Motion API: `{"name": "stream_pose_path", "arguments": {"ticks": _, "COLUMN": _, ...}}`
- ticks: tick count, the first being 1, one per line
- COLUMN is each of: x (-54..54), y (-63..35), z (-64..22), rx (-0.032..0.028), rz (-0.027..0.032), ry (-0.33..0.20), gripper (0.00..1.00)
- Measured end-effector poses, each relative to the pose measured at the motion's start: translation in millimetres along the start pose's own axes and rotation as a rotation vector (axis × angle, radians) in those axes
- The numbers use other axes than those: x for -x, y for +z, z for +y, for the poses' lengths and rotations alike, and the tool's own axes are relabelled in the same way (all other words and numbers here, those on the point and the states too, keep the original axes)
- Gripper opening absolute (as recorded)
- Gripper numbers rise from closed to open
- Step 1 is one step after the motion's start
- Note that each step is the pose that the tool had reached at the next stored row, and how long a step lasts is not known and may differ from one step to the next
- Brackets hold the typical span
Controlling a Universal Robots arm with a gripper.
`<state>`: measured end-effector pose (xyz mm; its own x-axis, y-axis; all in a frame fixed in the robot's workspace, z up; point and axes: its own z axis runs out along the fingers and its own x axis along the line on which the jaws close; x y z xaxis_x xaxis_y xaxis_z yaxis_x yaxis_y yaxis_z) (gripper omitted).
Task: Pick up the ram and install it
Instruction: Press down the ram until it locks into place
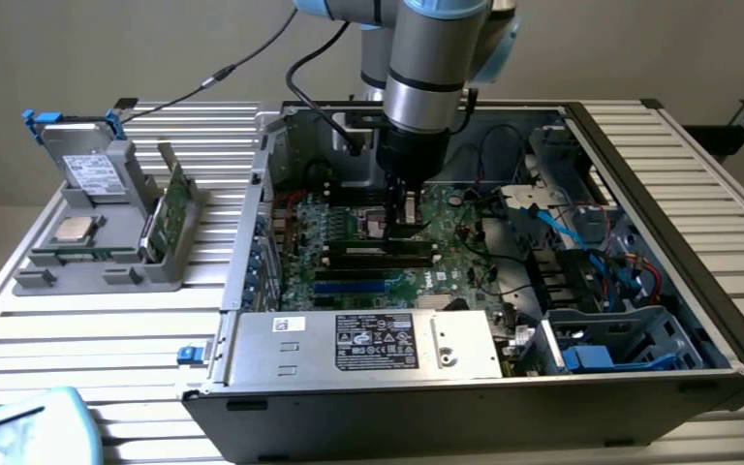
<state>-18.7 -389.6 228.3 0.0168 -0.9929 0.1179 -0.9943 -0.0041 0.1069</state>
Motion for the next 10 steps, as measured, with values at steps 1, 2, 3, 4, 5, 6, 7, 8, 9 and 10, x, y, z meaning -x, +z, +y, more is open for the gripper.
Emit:
{"name": "stream_pose_path", "arguments": {"ticks": 1, "x": 0.0, "y": -0.4, "z": 0.0, "rx": 0.0001, "rz": 0.0001, "ry": 0.000, "gripper": 0.14}}
{"name": "stream_pose_path", "arguments": {"ticks": 2, "x": -0.2, "y": -0.8, "z": 0.1, "rx": 0.0001, "rz": 0.0001, "ry": 0.000, "gripper": 0.14}}
{"name": "stream_pose_path", "arguments": {"ticks": 3, "x": -0.2, "y": -1.3, "z": 0.2, "rx": 0.0001, "rz": 0.0001, "ry": 0.001, "gripper": 0.14}}
{"name": "stream_pose_path", "arguments": {"ticks": 4, "x": -0.2, "y": -1.5, "z": 0.2, "rx": 0.0001, "rz": 0.0001, "ry": 0.001, "gripper": 0.14}}
{"name": "stream_pose_path", "arguments": {"ticks": 5, "x": -0.2, "y": -1.6, "z": 0.2, "rx": 0.0000, "rz": 0.0007, "ry": 0.001, "gripper": 0.14}}
{"name": "stream_pose_path", "arguments": {"ticks": 6, "x": -0.2, "y": -1.7, "z": 0.1, "rx": -0.0003, "rz": 0.0022, "ry": 0.001, "gripper": 0.14}}
{"name": "stream_pose_path", "arguments": {"ticks": 7, "x": -0.3, "y": -1.7, "z": 0.2, "rx": -0.0013, "rz": 0.0047, "ry": 0.001, "gripper": 0.14}}
{"name": "stream_pose_path", "arguments": {"ticks": 8, "x": -0.3, "y": -1.8, "z": 0.2, "rx": -0.0046, "rz": 0.0085, "ry": 0.002, "gripper": 0.14}}
{"name": "stream_pose_path", "arguments": {"ticks": 9, "x": -0.3, "y": -1.8, "z": 0.2, "rx": -0.0097, "rz": 0.0136, "ry": 0.003, "gripper": 0.14}}
{"name": "stream_pose_path", "arguments": {"ticks": 10, "x": -0.2, "y": -1.8, "z": 0.2, "rx": -0.0143, "rz": 0.0196, "ry": 0.004, "gripper": 0.14}}
